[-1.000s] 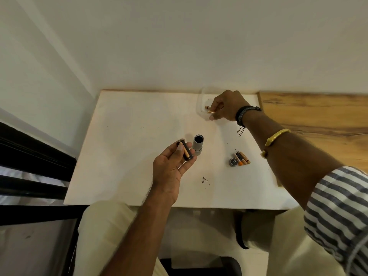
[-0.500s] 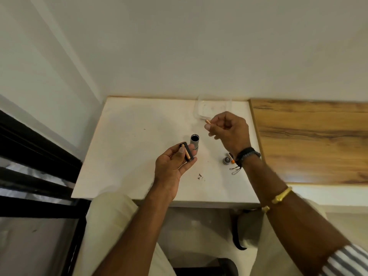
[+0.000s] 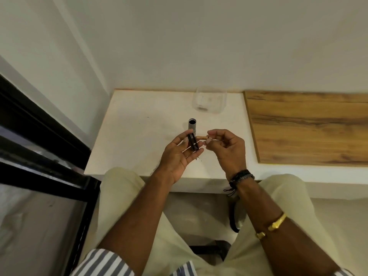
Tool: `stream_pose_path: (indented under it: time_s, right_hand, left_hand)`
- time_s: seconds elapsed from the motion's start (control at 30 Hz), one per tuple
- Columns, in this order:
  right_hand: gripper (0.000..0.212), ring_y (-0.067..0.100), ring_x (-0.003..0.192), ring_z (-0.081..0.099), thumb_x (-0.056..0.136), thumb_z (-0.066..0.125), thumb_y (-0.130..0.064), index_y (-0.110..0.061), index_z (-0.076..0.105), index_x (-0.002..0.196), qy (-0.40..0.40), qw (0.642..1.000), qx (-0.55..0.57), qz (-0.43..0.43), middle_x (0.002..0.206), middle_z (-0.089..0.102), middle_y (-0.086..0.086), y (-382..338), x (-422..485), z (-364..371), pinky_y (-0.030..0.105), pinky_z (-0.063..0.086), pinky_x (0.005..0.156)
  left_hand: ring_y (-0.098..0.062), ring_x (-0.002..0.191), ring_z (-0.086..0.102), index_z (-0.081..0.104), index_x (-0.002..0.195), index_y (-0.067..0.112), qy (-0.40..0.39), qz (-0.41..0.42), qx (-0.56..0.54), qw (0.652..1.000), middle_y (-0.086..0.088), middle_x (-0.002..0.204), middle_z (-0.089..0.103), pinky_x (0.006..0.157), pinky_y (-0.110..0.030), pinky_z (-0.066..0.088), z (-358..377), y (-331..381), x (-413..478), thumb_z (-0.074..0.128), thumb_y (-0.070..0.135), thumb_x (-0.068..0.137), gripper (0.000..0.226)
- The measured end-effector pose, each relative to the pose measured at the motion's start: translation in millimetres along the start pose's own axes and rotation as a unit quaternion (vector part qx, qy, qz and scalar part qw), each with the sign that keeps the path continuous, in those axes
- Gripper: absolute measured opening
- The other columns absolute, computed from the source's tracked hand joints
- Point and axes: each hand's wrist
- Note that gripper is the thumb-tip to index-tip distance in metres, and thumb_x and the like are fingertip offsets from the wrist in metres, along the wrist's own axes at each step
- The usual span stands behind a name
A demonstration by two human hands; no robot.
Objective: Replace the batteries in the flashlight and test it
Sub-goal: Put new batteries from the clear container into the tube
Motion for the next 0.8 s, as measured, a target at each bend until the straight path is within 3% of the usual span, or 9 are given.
stream_pose_path:
  time_s: [0.23, 0.37, 0.47, 0.57, 0.67, 0.8]
  right_hand:
    - [0.015, 0.021, 0.081, 0.075, 0.085, 0.081, -0.017, -0.012, 0.074, 0.098, 0.017, 0.996, -0.055, -0.067, 0.088, 0.077, 0.004, -4.4, -9.9, 2.7, 0.046, 0.064, 0.079]
    - [0.011, 0.011, 0.08, 0.076, 0.088, 0.078, -0.016, -0.016, 0.077, 0.099, -0.001, 0.99, -0.09, -0.107, 0.086, 0.078, -0.004, -5.7, -12.1, 4.0, 0.04, 0.064, 0.081]
    - [0.01, 0.003, 0.079, 0.074, 0.089, 0.077, -0.013, -0.012, 0.078, 0.099, -0.006, 0.984, -0.119, -0.13, 0.085, 0.076, -0.01, -5.0, -13.1, 4.2, 0.03, 0.062, 0.081]
    - [0.01, -0.009, 0.079, 0.069, 0.088, 0.077, -0.007, -0.01, 0.08, 0.097, -0.011, 0.977, -0.15, -0.15, 0.083, 0.071, -0.018, -2.5, -13.4, 5.2, 0.01, 0.054, 0.077]
    - [0.01, -0.015, 0.078, 0.064, 0.087, 0.077, -0.005, -0.007, 0.08, 0.097, -0.009, 0.971, -0.176, -0.16, 0.082, 0.074, -0.009, -1.1, -13.6, 8.2, 0.0, 0.044, 0.074]
    - [0.011, -0.01, 0.076, 0.064, 0.088, 0.076, -0.003, -0.005, 0.08, 0.098, 0.006, 0.97, -0.179, -0.164, 0.087, 0.077, 0.005, 2.1, -15.6, 11.5, 0.002, 0.043, 0.073]
  left_hand:
    - [-0.035, 0.116, 0.066, 0.058, 0.13, 0.006, -0.019, 0.005, 0.019, 1.0, -0.019, 0.125, 0.068, 0.095, -0.048, 0.056, -2.0, -3.7, -7.0, 0.059, 0.011, 0.098, 0.032]
    - [-0.031, 0.112, 0.069, 0.062, 0.126, 0.003, 0.001, 0.004, 0.024, 1.0, -0.018, 0.122, 0.07, 0.089, -0.045, 0.059, -3.7, -8.0, -7.0, 0.063, 0.011, 0.095, 0.031]
    - [-0.03, 0.109, 0.07, 0.067, 0.119, 0.003, 0.009, -0.004, 0.02, 1.0, -0.018, 0.117, 0.072, 0.085, -0.043, 0.06, -4.2, -10.9, -6.4, 0.07, 0.011, 0.087, 0.033]
    - [-0.028, 0.104, 0.072, 0.073, 0.108, 0.006, 0.011, -0.008, 0.013, 1.0, -0.017, 0.111, 0.074, 0.082, -0.041, 0.061, -5.4, -14.2, -4.7, 0.075, 0.013, 0.077, 0.031]
    - [-0.028, 0.101, 0.073, 0.075, 0.104, 0.007, 0.011, -0.004, 0.013, 1.0, -0.016, 0.108, 0.075, 0.081, -0.04, 0.061, -7.2, -16.3, -2.4, 0.076, 0.014, 0.075, 0.03]
    - [-0.03, 0.104, 0.072, 0.073, 0.107, 0.006, 0.018, 0.012, 0.028, 0.999, -0.017, 0.11, 0.075, 0.081, -0.039, 0.061, -7.3, -16.0, -0.9, 0.077, 0.014, 0.075, 0.033]
Point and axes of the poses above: each hand's wrist, its own x-axis towards the middle knuckle, its own z-axis out of the palm, y = z × x
